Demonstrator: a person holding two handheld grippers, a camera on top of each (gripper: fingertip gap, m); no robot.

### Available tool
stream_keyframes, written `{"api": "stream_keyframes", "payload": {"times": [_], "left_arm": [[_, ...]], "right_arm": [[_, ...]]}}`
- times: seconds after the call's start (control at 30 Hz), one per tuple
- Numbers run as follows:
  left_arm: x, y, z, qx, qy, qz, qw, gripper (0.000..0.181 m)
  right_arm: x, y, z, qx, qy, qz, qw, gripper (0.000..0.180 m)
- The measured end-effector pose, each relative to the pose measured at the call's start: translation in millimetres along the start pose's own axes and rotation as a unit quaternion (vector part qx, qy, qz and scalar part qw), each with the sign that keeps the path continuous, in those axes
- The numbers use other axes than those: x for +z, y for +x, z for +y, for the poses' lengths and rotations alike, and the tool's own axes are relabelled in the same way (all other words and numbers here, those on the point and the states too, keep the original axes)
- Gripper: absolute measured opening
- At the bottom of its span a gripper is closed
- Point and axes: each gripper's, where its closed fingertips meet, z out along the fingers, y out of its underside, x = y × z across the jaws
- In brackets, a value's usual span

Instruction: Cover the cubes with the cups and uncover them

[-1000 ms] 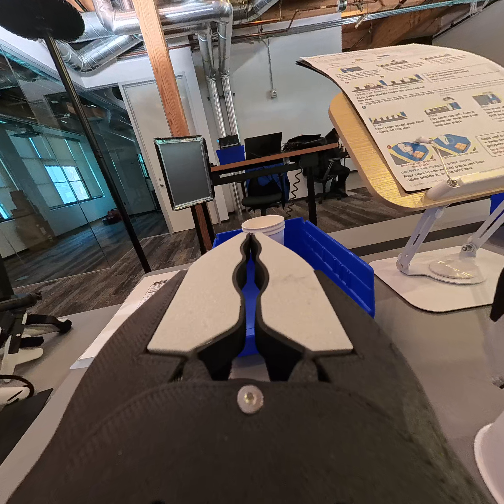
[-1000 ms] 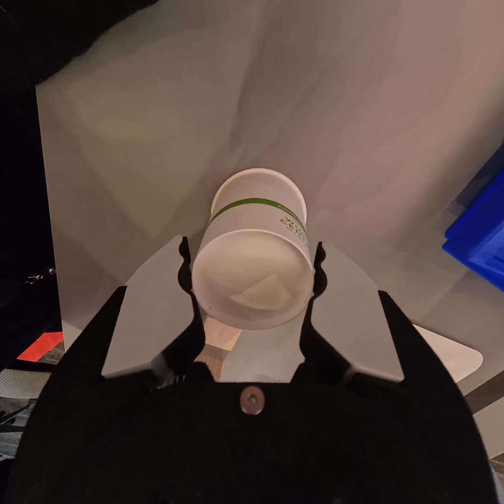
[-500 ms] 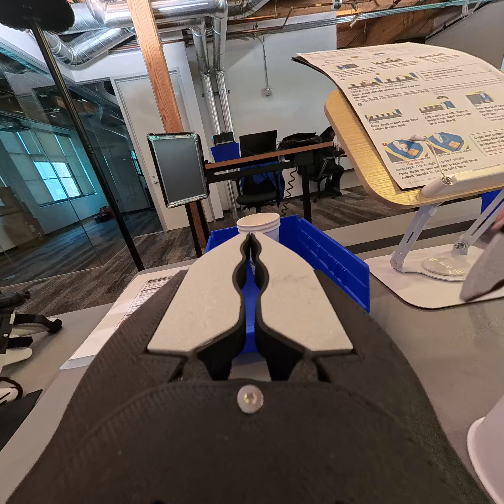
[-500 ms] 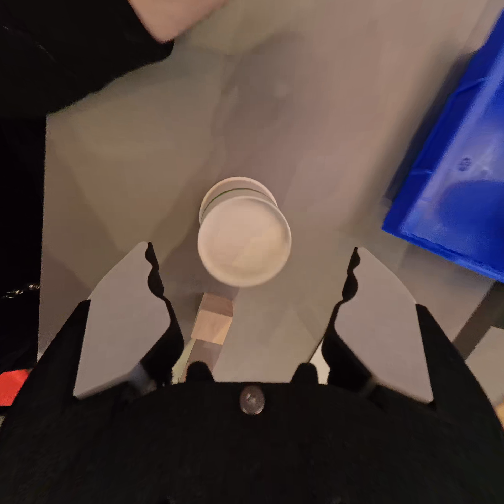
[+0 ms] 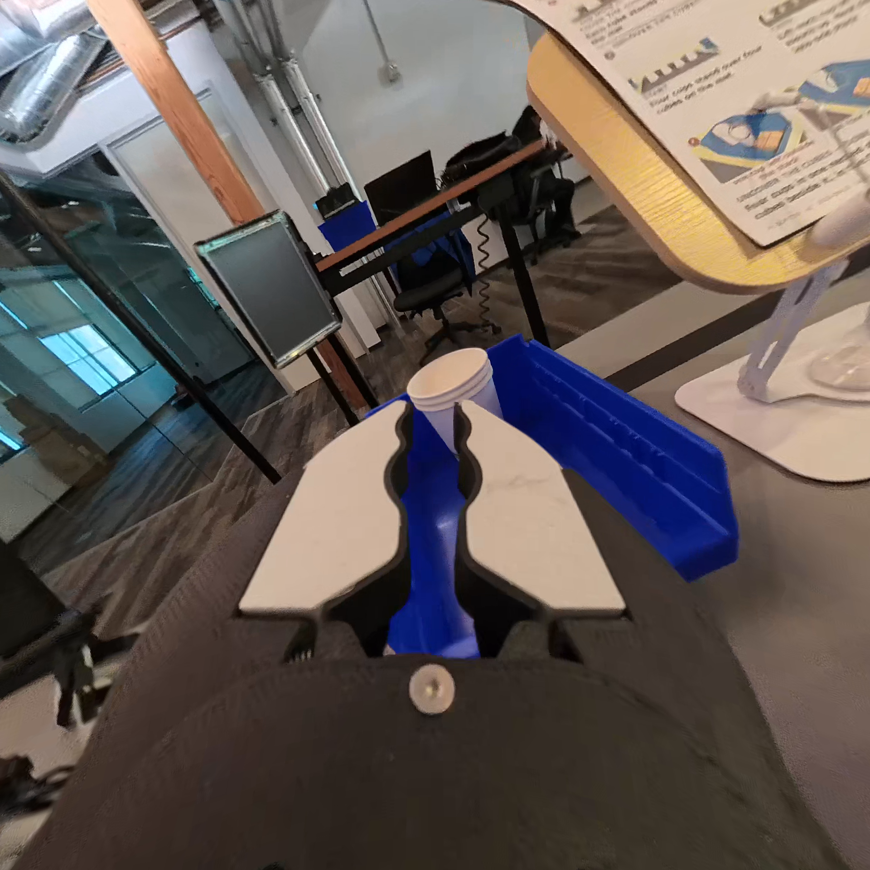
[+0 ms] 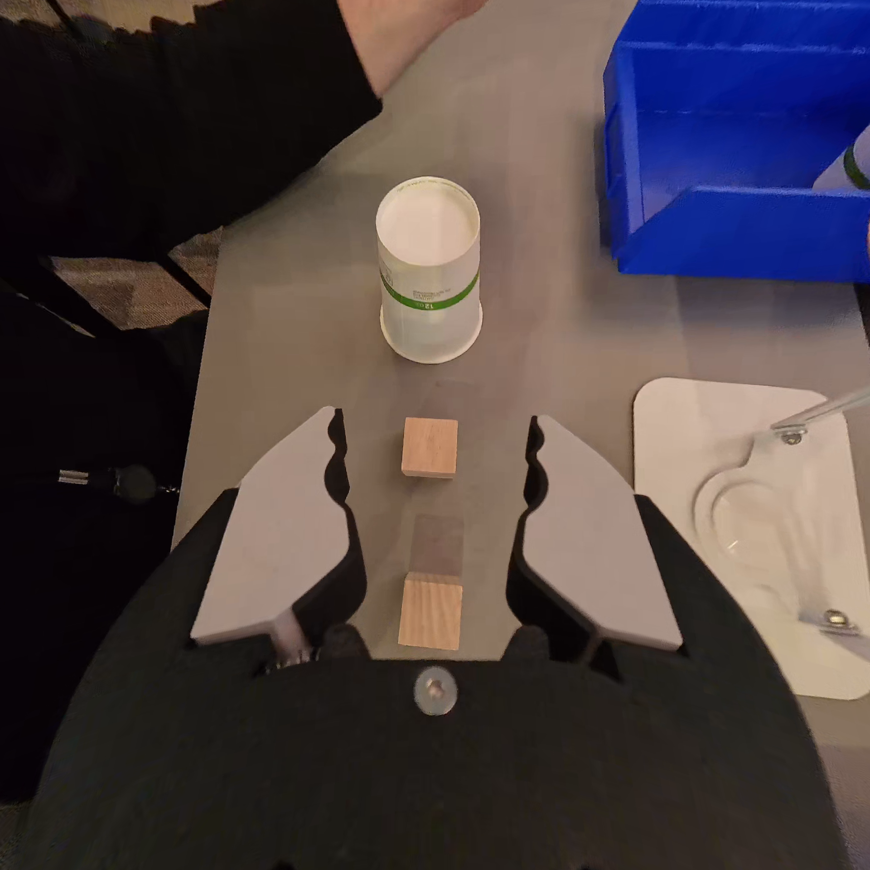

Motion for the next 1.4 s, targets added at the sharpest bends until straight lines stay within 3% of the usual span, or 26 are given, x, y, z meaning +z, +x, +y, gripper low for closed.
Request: {"api": "stream_keyframes", "payload": {"times": [0.23, 0.6, 0.9, 1.4], "left_arm": [[85, 2, 3, 0.183, -0.082, 0.052, 0.978, 0.019], [154, 11, 29, 0.282, -0.11, 0.121, 0.945, 0.012], [165, 20, 57, 0.302, -0.163, 0.207, 0.916, 0.015], [179, 18, 70, 0.335, -0.189, 0.209, 0.899, 0.013]], "right_arm": [[3, -2, 6, 0.024, 0.073, -0.018, 0.997, 0.065], [13, -18, -7, 0.013, 0.121, -0.062, 0.991, 0.057], [15, -23, -15, -0.004, 0.137, -0.097, 0.986, 0.057], [10, -20, -12, 0.002, 0.152, -0.1, 0.983, 0.053]]}}
